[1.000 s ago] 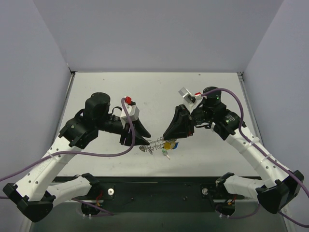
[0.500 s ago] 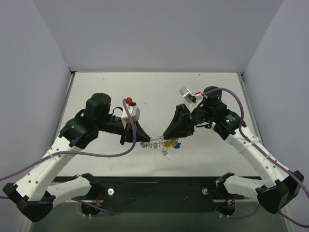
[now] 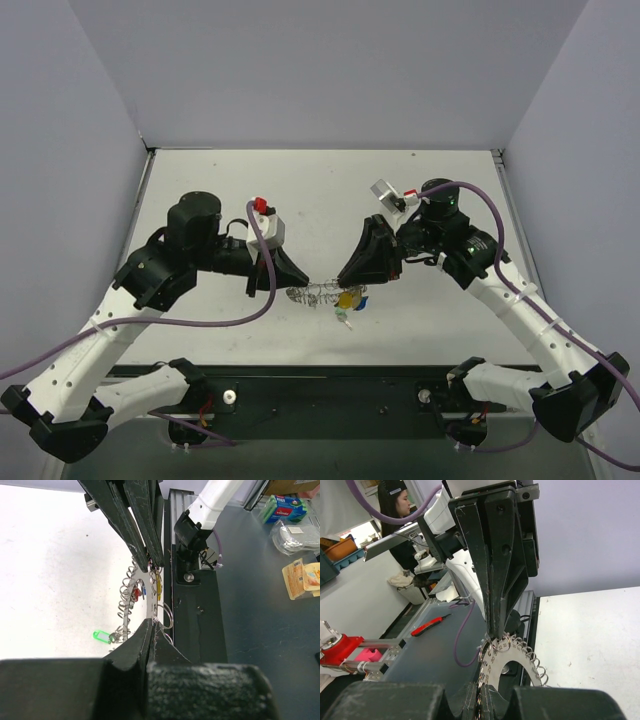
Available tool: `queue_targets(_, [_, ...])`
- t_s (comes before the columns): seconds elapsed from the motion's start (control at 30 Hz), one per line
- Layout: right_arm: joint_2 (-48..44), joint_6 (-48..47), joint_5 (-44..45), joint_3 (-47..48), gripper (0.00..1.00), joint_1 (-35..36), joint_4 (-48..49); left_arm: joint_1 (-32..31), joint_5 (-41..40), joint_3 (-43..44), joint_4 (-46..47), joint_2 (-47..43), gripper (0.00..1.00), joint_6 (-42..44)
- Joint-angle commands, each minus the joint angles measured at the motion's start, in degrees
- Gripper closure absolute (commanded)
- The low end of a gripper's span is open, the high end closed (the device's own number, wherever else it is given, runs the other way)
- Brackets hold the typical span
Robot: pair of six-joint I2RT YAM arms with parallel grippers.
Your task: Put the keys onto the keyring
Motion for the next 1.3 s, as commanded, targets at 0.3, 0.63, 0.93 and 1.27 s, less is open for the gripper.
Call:
queue_targets(0.3, [-1.1, -2.7, 1.5, 2.3, 0.77, -0.5, 3.6, 0.6, -2.4, 5.6, 0.2, 1.3, 1.00, -0.5])
queue_targets(0.63, [-2.9, -5.1, 7.1, 2.8, 0.28, -0.5, 4.4, 0.4, -4.4, 5.4, 0.9, 1.2, 1.00, -2.2])
queue_targets(0.93, [-1.1, -6.0, 20.8, -0.6, 0.27, 2.4, -0.2, 4.7, -11.0, -3.1, 3.3, 0.3, 1.00, -6.5])
queue_targets(1.27, [5.7, -0.6, 52.1, -6.5, 0.15, 19.9, -9.6, 16.5, -18.6, -15.6, 10.0, -3.4, 0.42, -20.0])
